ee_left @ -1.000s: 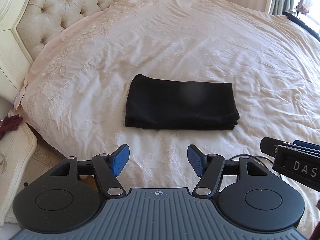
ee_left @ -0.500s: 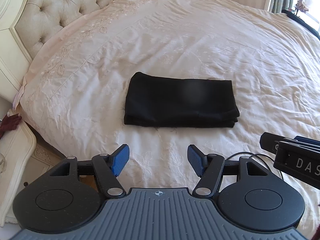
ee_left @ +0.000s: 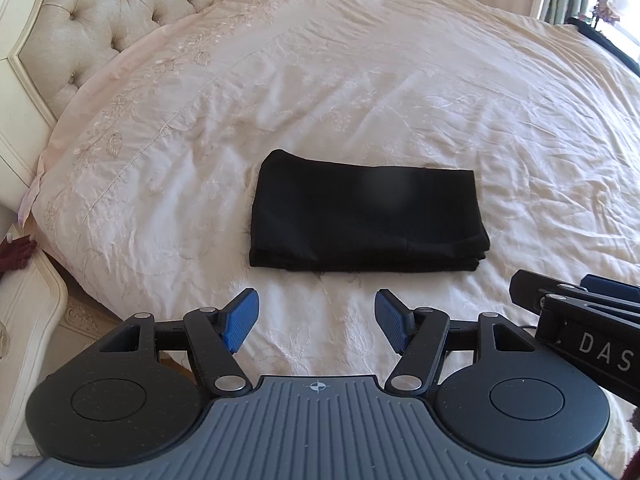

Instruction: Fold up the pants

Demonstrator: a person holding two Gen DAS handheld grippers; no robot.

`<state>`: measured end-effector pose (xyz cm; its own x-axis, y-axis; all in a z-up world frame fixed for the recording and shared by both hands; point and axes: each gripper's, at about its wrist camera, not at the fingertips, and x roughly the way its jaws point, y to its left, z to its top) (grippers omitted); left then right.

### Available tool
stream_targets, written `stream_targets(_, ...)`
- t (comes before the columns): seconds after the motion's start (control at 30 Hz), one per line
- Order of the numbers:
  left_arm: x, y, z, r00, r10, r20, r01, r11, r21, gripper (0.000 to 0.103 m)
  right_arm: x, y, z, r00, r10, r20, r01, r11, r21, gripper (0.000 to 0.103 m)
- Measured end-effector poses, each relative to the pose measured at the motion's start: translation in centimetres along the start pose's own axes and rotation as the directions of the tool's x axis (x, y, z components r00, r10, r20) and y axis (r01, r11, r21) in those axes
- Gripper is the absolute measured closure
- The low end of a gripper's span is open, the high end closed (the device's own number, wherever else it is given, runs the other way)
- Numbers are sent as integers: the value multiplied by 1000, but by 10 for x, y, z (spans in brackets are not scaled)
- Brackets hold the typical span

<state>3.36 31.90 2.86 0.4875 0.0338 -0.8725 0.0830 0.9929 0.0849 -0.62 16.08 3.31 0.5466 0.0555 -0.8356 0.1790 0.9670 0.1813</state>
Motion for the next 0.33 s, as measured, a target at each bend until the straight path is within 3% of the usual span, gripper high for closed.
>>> stream_targets(0.33, 15, 8, 16, 1000, 1, -20, -1, 1000, -5, 40, 20, 10, 15, 999, -18, -34, 19, 999, 33, 37)
